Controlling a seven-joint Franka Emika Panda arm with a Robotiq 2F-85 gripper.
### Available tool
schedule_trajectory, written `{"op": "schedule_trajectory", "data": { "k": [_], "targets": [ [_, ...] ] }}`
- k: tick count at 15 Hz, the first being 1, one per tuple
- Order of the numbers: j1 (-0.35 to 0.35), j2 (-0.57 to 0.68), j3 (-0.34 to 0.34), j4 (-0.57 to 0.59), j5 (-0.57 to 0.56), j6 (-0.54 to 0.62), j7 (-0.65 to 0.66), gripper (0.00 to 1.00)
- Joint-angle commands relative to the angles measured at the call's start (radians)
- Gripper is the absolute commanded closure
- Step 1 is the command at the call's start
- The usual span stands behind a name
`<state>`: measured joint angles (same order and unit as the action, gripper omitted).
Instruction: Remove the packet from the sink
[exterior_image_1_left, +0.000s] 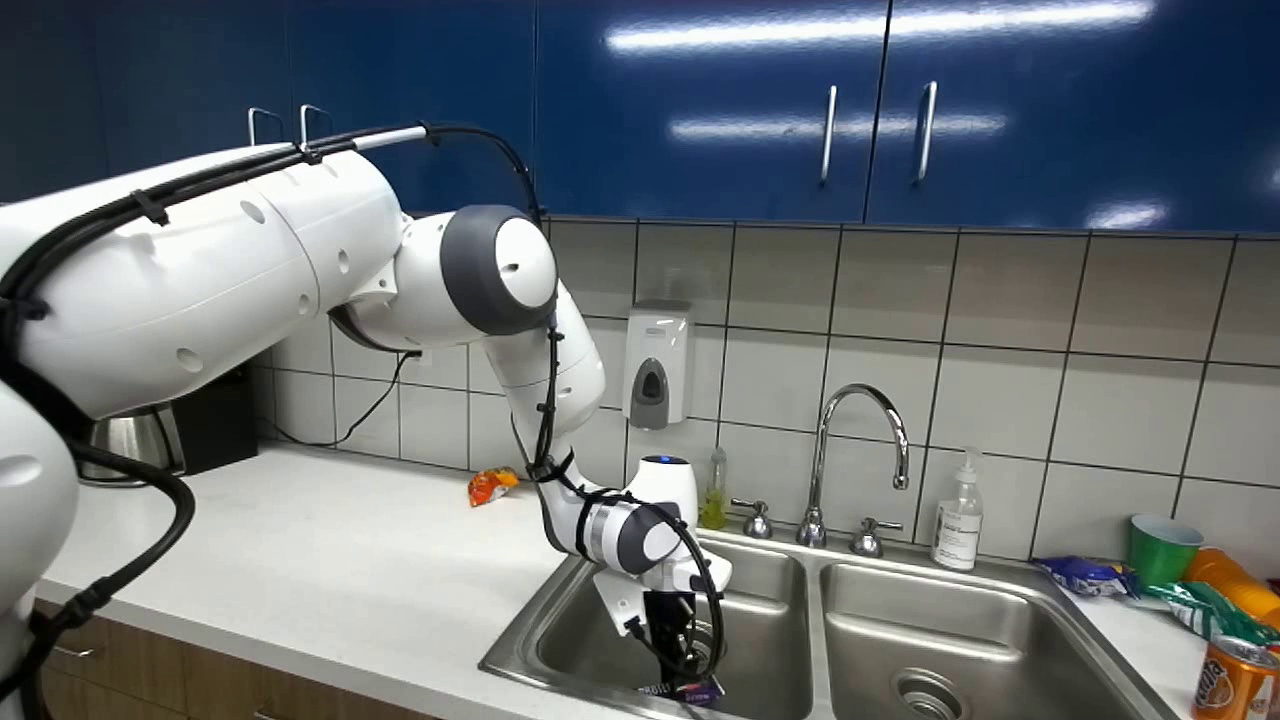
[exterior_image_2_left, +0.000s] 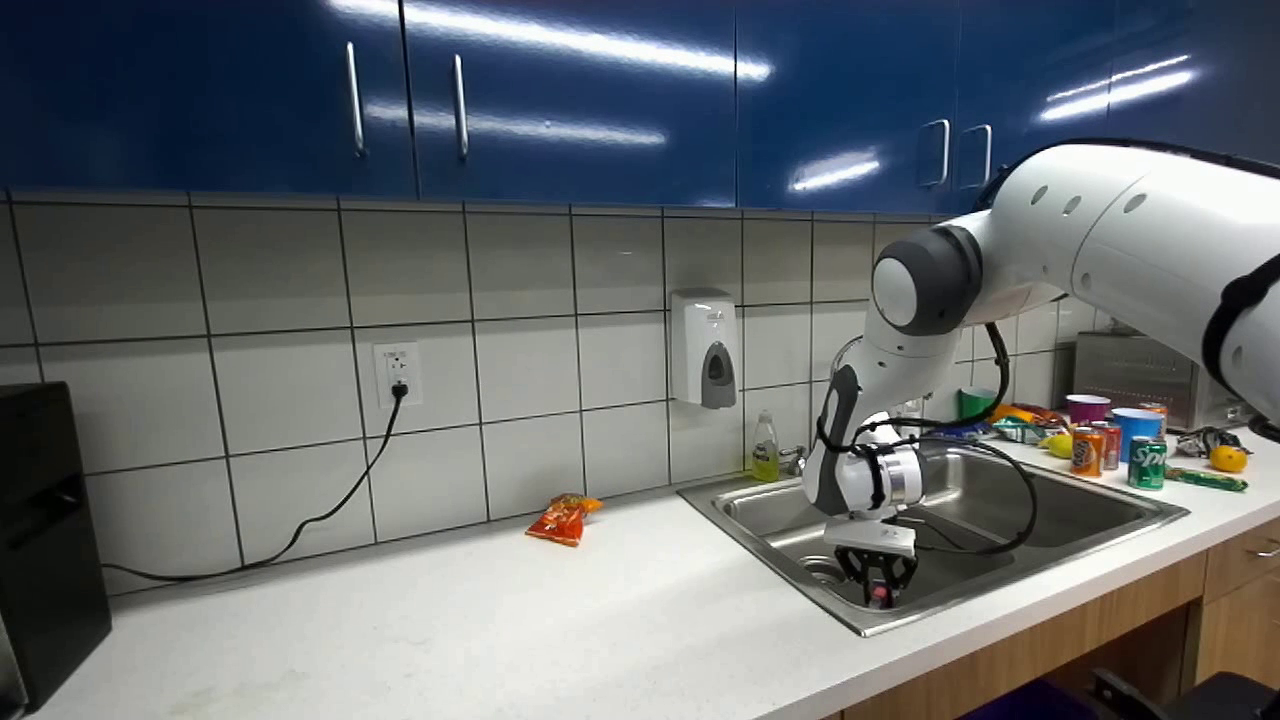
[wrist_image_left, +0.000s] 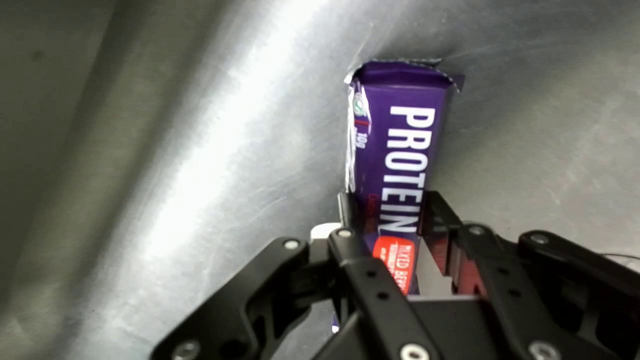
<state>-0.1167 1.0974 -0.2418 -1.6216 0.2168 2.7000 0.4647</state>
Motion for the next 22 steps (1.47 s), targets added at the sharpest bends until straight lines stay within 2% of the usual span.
{"op": "schedule_trajectory", "data": {
  "k": [1,12,22],
  "targets": [
    [0.010,-0.037,-0.008,-0.013,0.010,-0.013,0.013,0.89],
    [0.029,-0.125,-0.031,-0.059,-0.006,-0.023,0.006,0.89],
    [0.066,-0.221,-0.045,-0.146,-0.025,-0.011,0.000,0.89]
  ]
}}
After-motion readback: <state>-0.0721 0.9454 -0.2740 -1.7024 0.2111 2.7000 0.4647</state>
